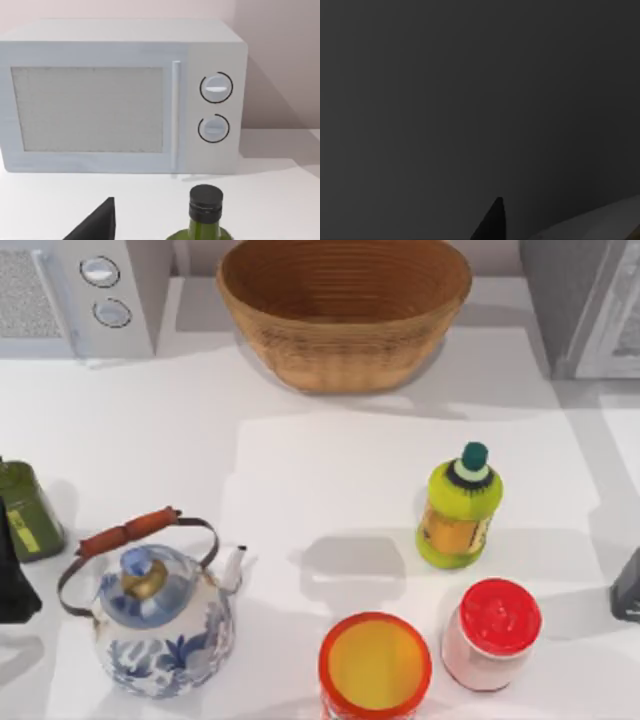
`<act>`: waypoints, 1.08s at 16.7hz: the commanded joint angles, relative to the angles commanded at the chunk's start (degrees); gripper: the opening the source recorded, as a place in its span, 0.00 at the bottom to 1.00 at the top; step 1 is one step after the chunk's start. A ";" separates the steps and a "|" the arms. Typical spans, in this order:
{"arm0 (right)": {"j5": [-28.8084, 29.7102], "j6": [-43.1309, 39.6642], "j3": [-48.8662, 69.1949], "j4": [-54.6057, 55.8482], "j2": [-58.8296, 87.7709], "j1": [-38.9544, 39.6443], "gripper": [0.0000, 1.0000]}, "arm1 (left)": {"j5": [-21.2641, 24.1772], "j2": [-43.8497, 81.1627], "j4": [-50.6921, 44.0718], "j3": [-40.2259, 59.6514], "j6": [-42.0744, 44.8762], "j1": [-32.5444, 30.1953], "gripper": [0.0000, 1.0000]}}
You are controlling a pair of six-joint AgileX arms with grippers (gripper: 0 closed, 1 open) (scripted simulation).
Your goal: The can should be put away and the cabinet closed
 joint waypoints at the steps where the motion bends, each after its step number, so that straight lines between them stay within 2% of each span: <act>1: 0.00 0.00 0.00 0.00 0.00 0.00 0.30 | 0.00 0.00 0.00 0.00 0.00 0.00 1.00; 10: 0.00 0.00 0.00 0.00 0.00 0.00 0.98 | 0.00 0.00 0.00 0.00 0.00 0.00 1.00; 18: 0.00 0.00 0.00 0.00 0.00 0.00 1.00 | 0.00 0.00 0.00 0.00 0.00 0.00 1.00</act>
